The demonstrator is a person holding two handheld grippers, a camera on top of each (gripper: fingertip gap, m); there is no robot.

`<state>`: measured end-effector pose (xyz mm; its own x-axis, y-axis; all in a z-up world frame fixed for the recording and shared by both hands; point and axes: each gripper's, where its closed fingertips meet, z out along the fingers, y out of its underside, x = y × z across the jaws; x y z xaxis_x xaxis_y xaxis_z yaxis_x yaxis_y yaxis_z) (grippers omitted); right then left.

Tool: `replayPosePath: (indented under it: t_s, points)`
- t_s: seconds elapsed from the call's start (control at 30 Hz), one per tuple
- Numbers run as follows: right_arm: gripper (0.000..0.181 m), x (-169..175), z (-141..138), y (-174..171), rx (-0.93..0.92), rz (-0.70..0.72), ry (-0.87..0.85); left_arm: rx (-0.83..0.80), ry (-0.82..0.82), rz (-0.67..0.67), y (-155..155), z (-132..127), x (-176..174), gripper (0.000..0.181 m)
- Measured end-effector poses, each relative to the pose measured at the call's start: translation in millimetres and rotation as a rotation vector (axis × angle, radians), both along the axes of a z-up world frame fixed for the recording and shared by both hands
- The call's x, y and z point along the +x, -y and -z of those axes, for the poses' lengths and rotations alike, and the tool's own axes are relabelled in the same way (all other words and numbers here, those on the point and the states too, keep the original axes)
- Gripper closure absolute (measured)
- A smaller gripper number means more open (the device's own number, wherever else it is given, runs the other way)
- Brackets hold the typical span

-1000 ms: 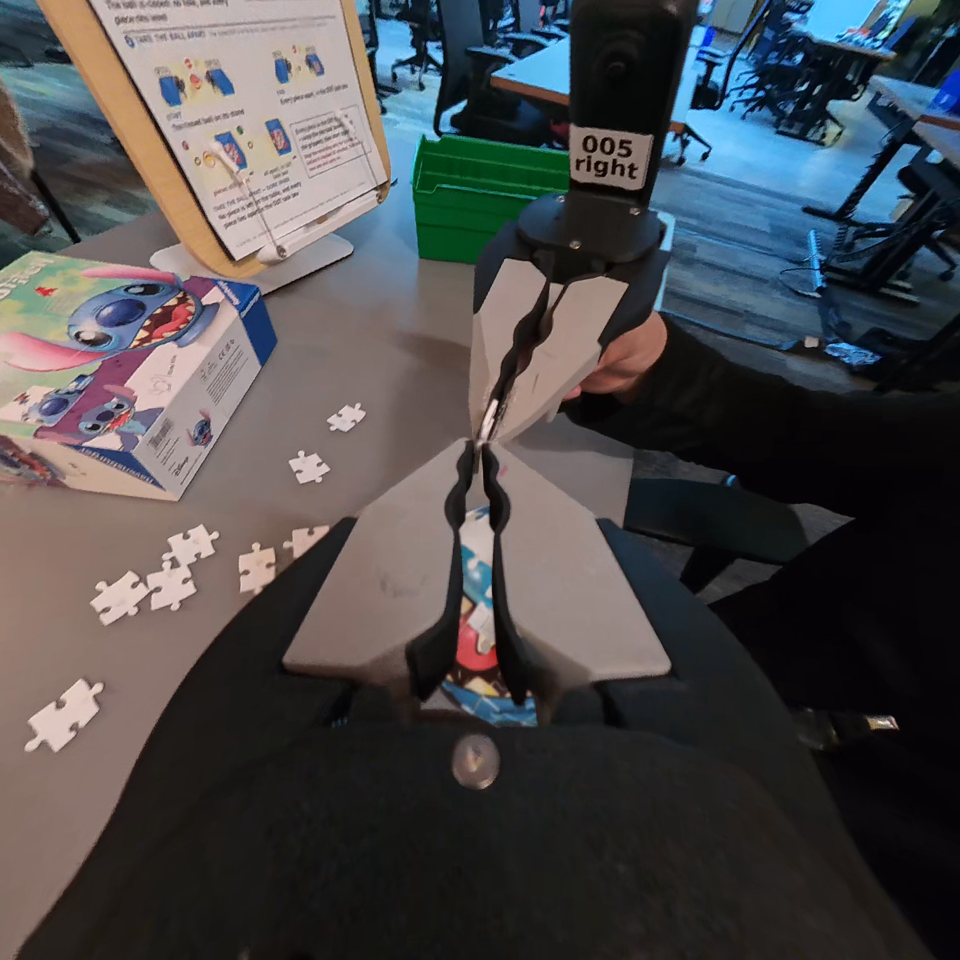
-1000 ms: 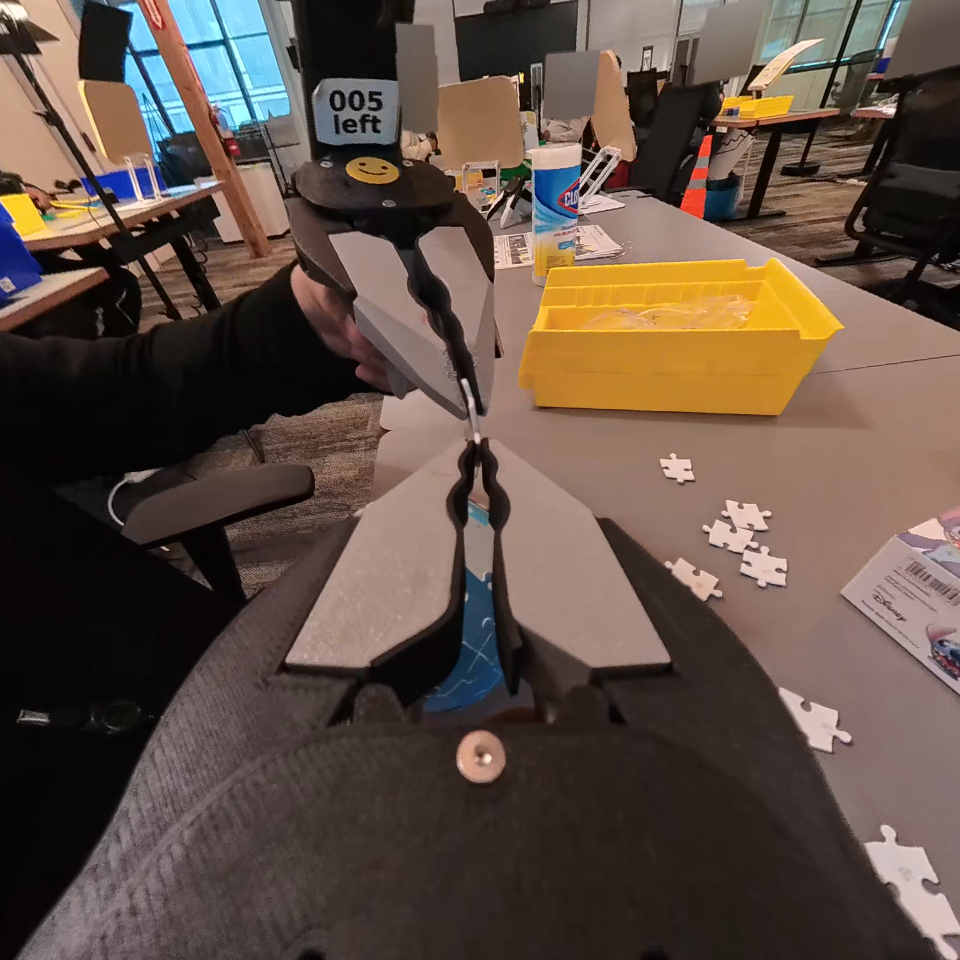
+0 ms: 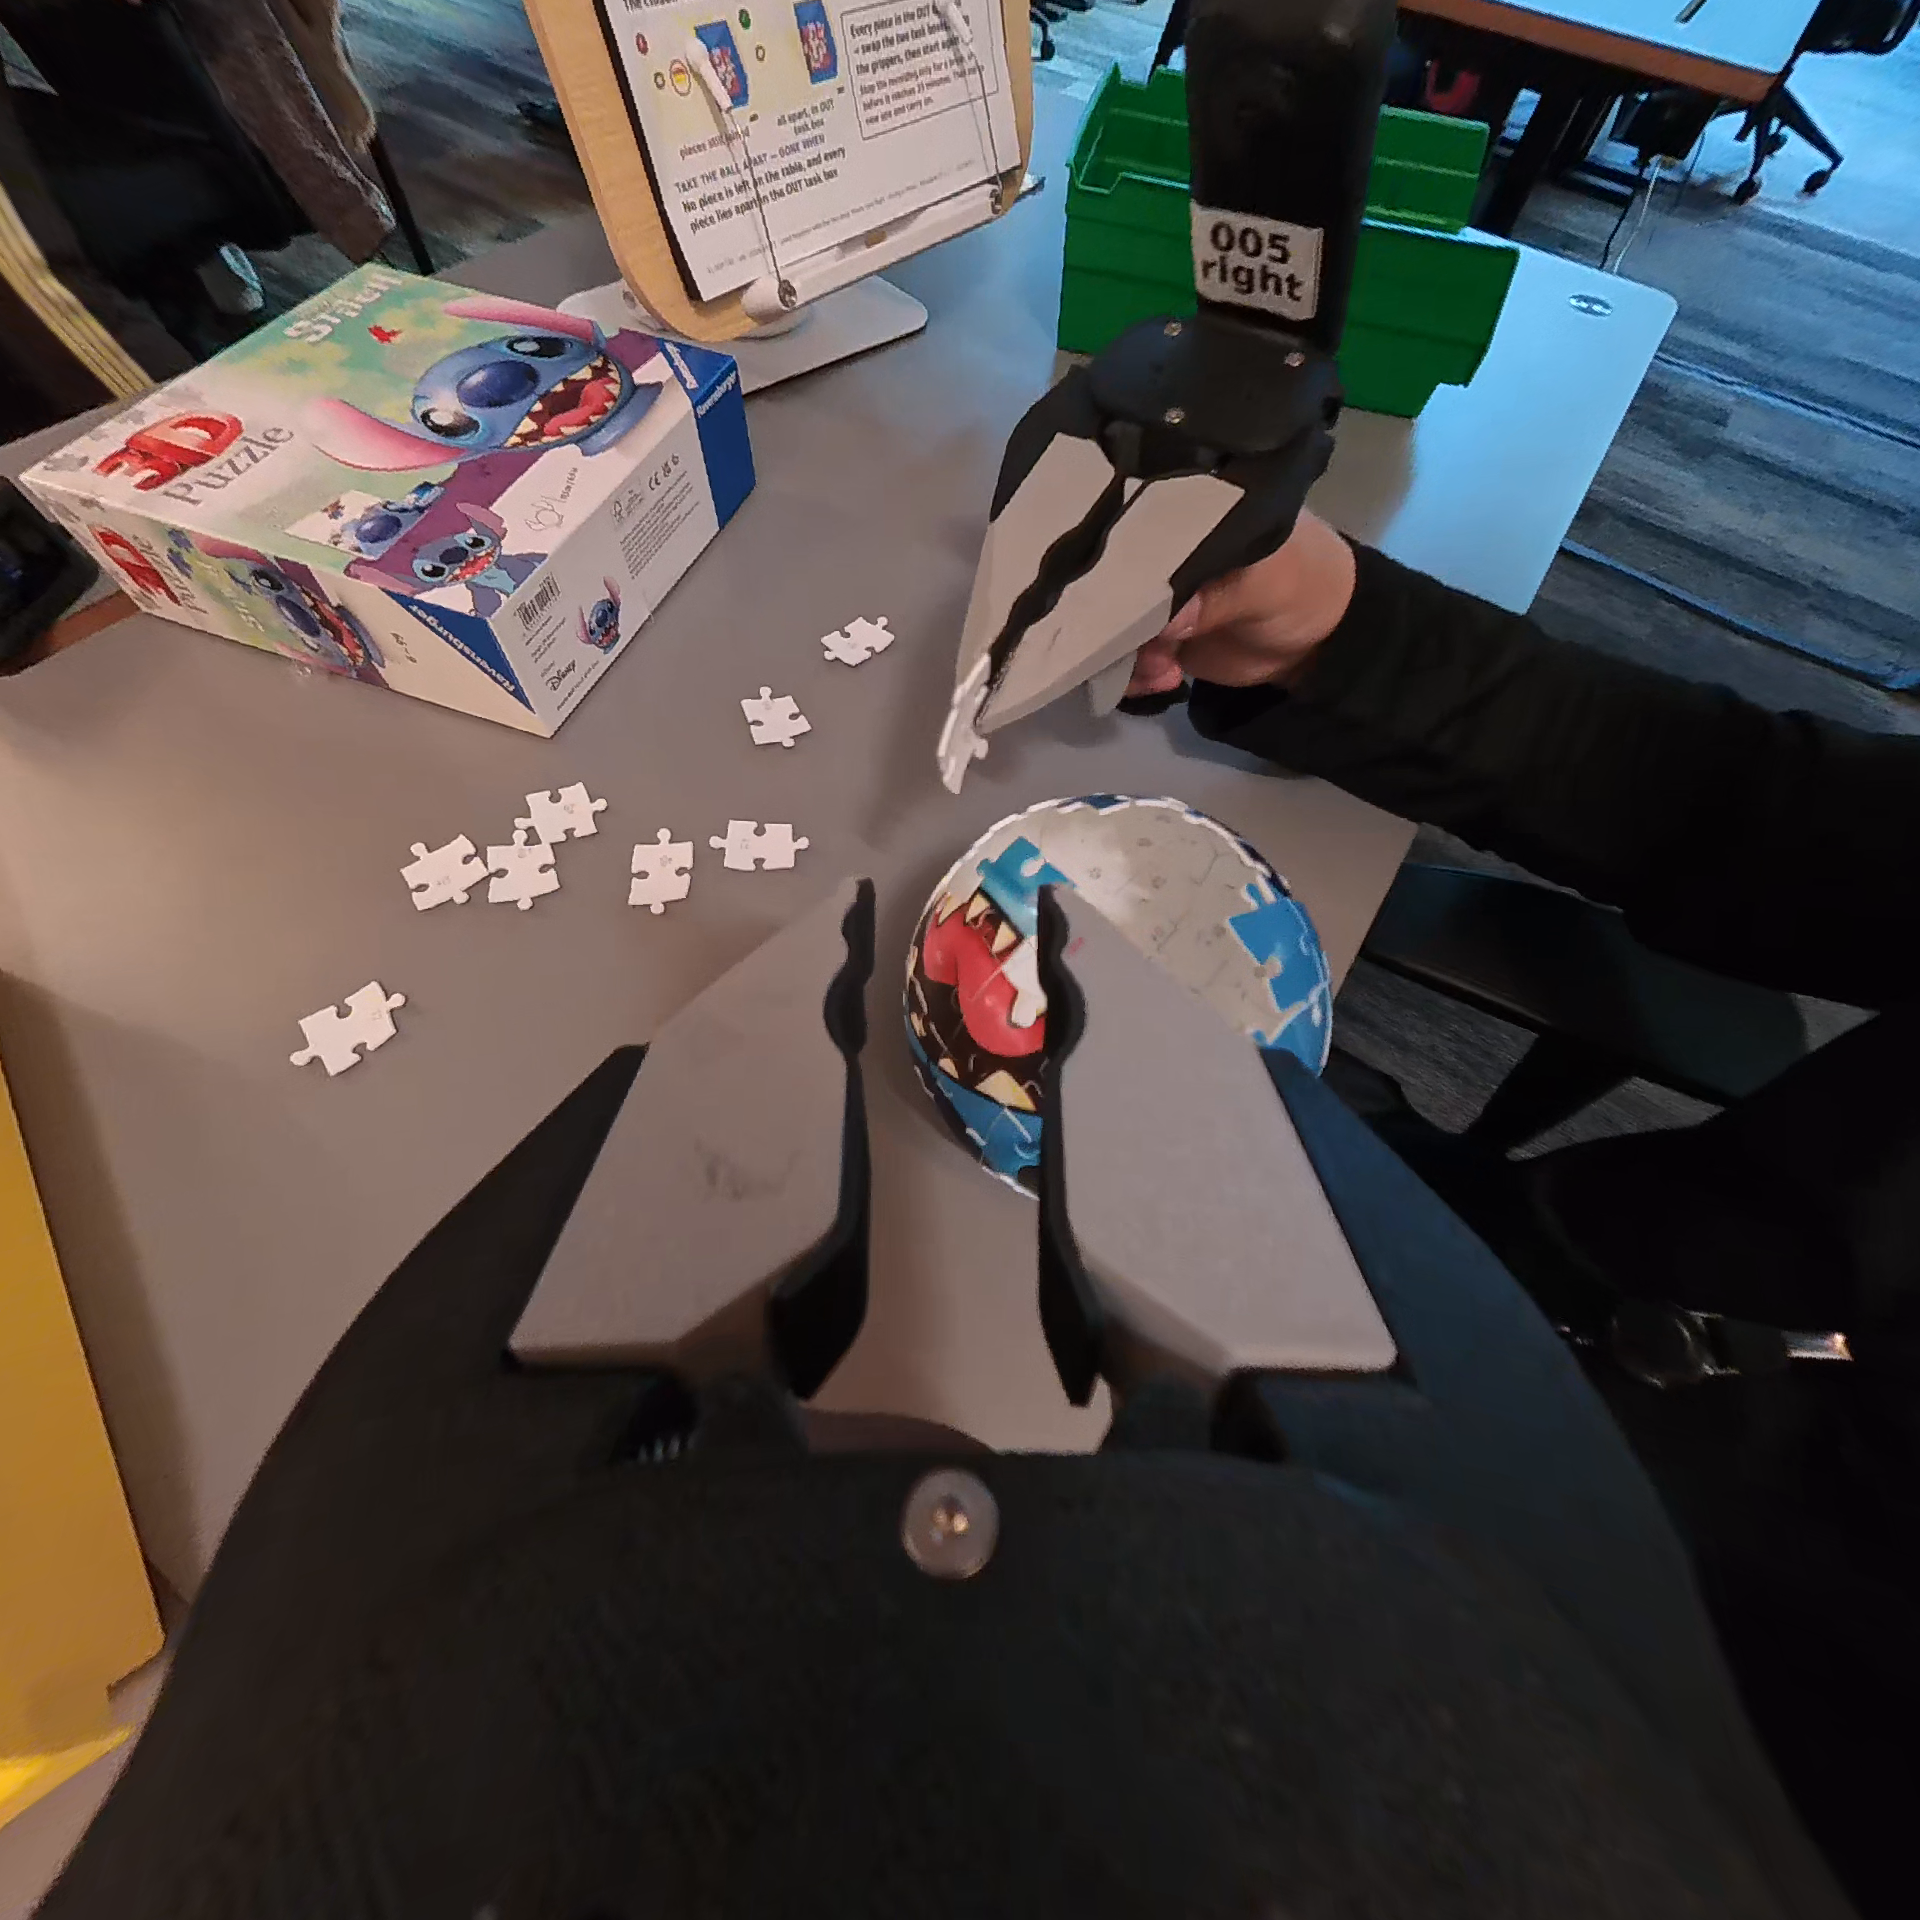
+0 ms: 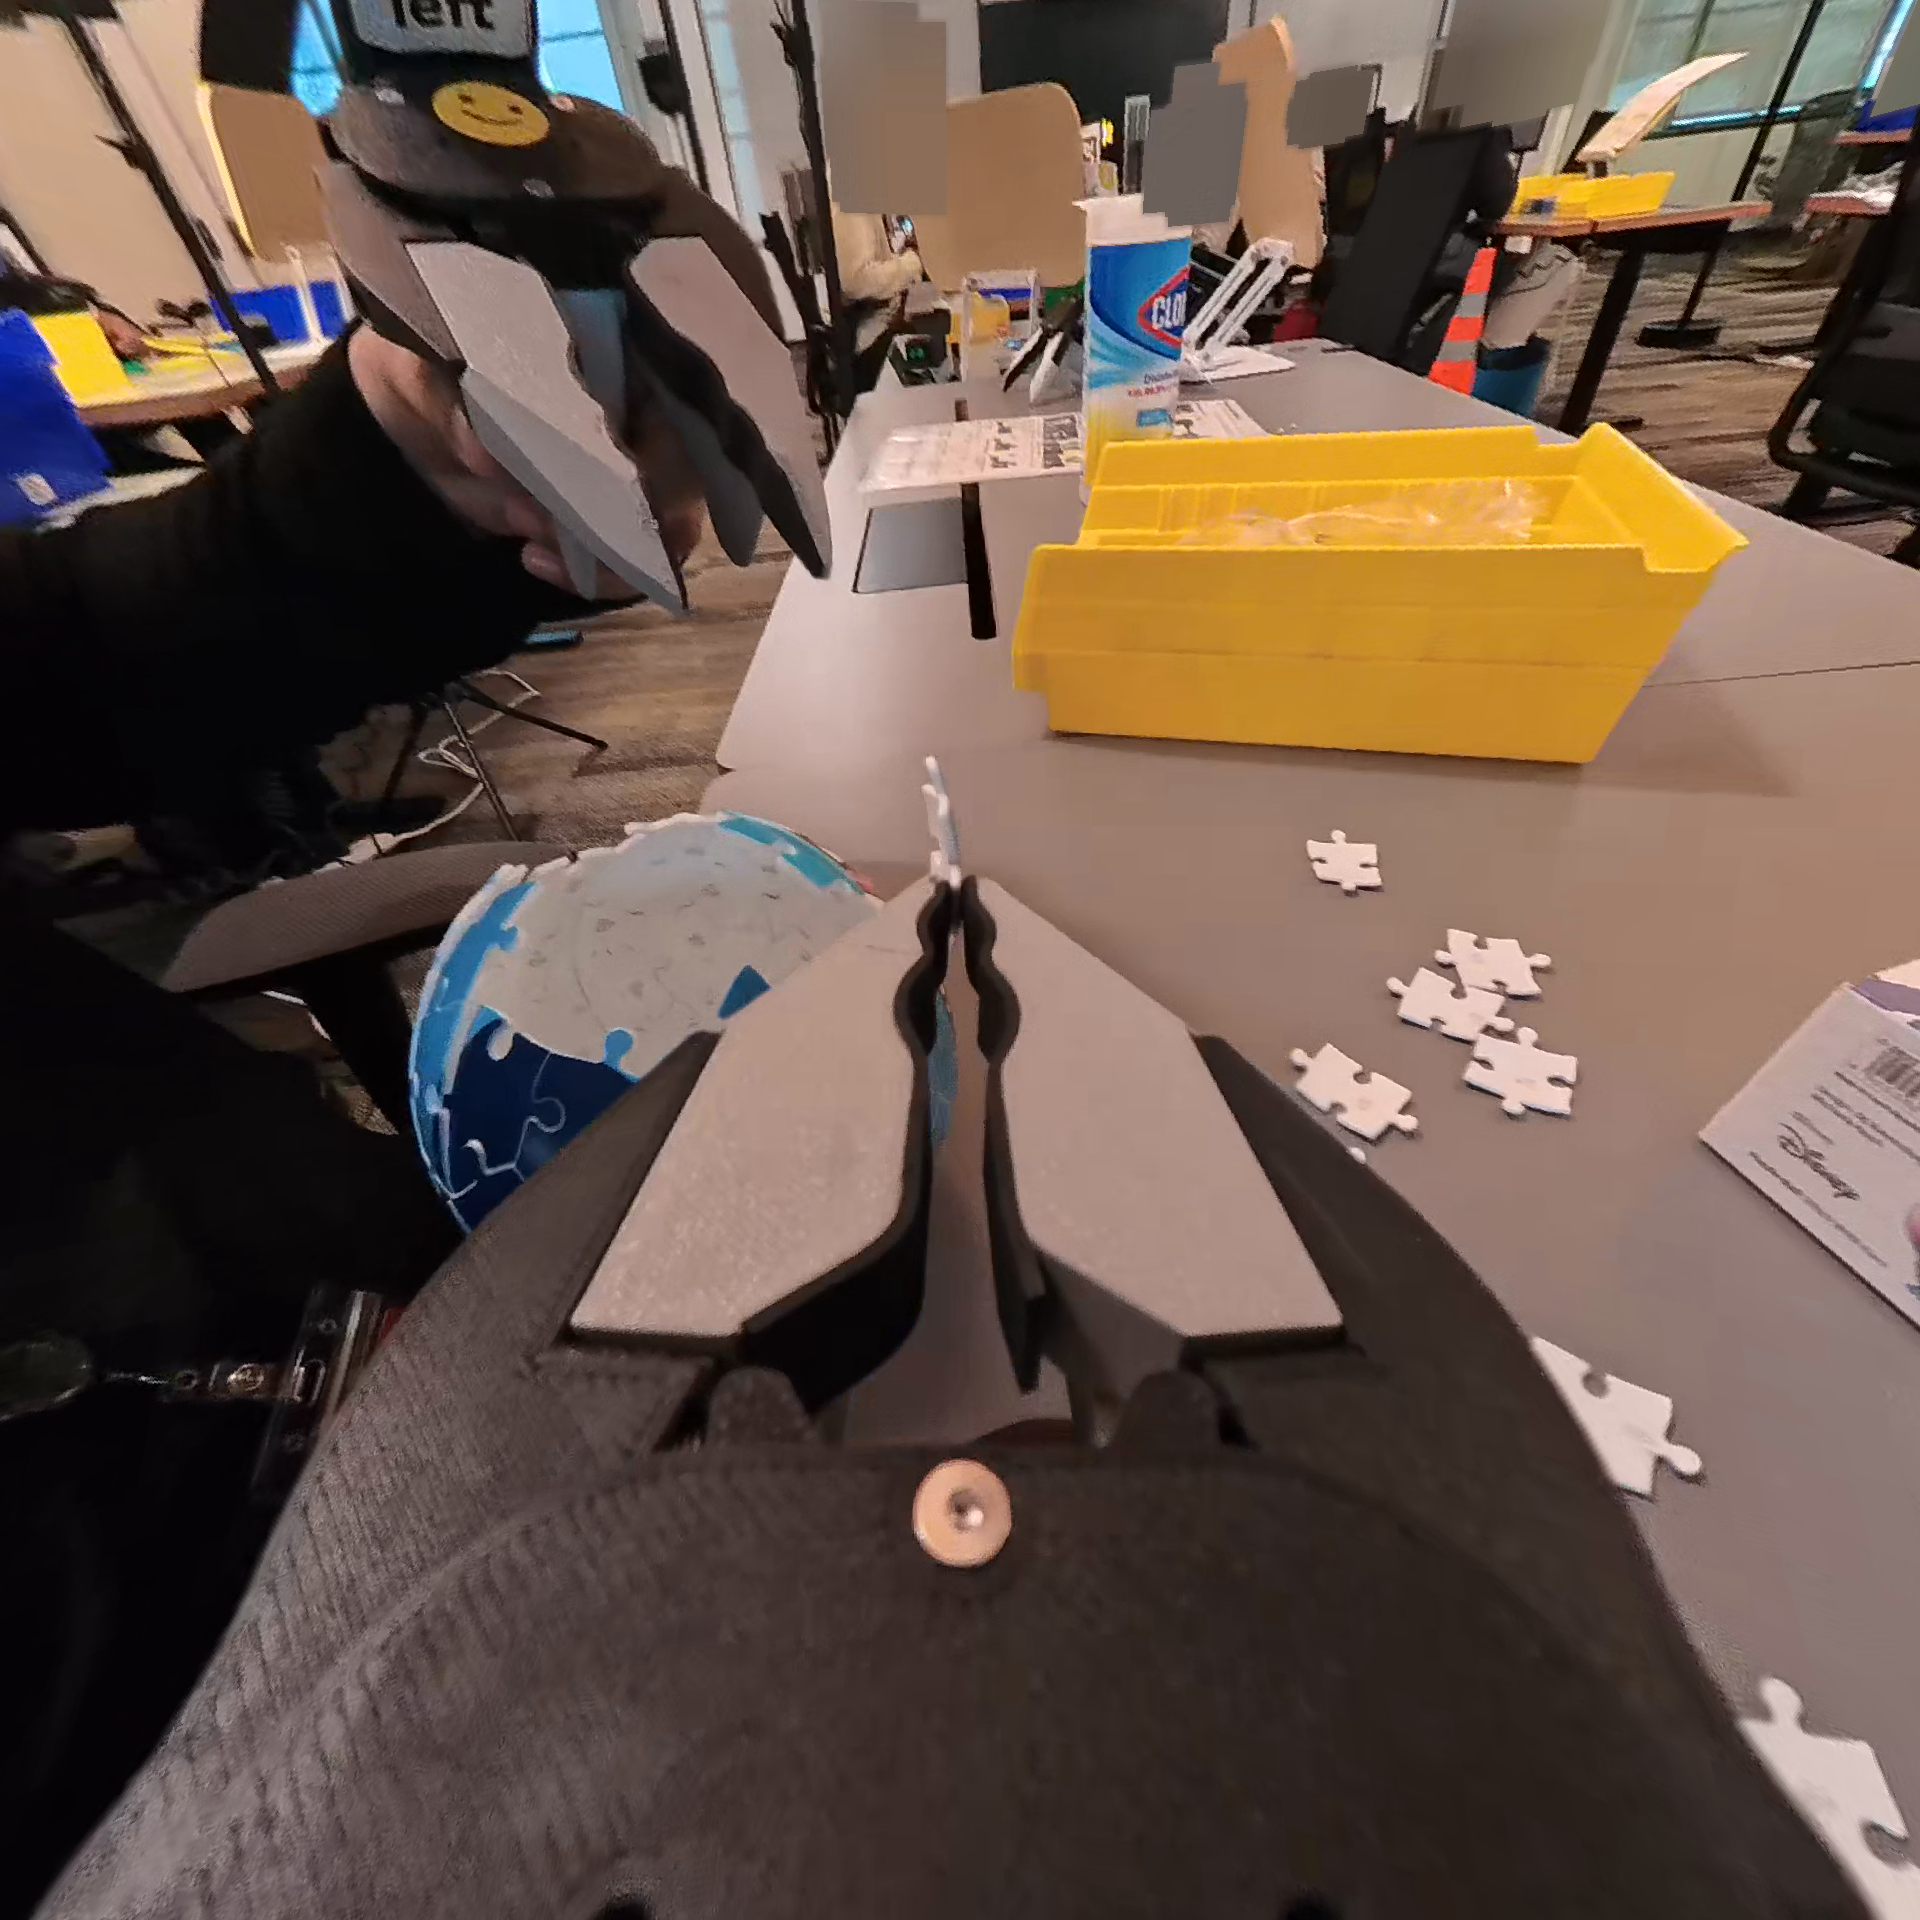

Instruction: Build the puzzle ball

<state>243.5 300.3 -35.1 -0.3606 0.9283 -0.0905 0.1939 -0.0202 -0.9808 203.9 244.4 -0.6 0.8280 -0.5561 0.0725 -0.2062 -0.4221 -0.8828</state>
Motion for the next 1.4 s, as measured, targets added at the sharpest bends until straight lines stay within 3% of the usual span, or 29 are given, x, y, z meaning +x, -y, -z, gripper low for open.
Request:
replayPosePath:
  t_s: [0.37, 0.67, 0.97, 1.13, 1.33, 1.4]
  points:
    - [0.181, 1, 6, 8, 0.041, -0.04, 0.027, 0.013, -0.106, 0.036, -14, 4, 20, 0.152]
    - [0.181, 5, 3, 9, -0.036, -0.087, 0.025, 0.012, -0.103, 0.048, -17, 6, 24, 0.152]
    - [0.181, 16, -35, 20, -0.241, -0.196, -0.169, -0.023, -0.112, 0.107, -38, 12, 47, 0.155]
    - [0.181, 23, -47, 10, -0.318, -0.195, -0.228, 0.025, -0.04, 0.17, -39, 0, 64, 0.18]
    - [0.181, 23, -51, 8, -0.315, -0.174, -0.254, -0.017, 0.032, 0.181, -42, -1, 69, 0.163]
    - [0.181, 23, -50, 11, -0.314, -0.185, -0.251, 0.013, 0.018, 0.169, -46, -3, 68, 0.181]
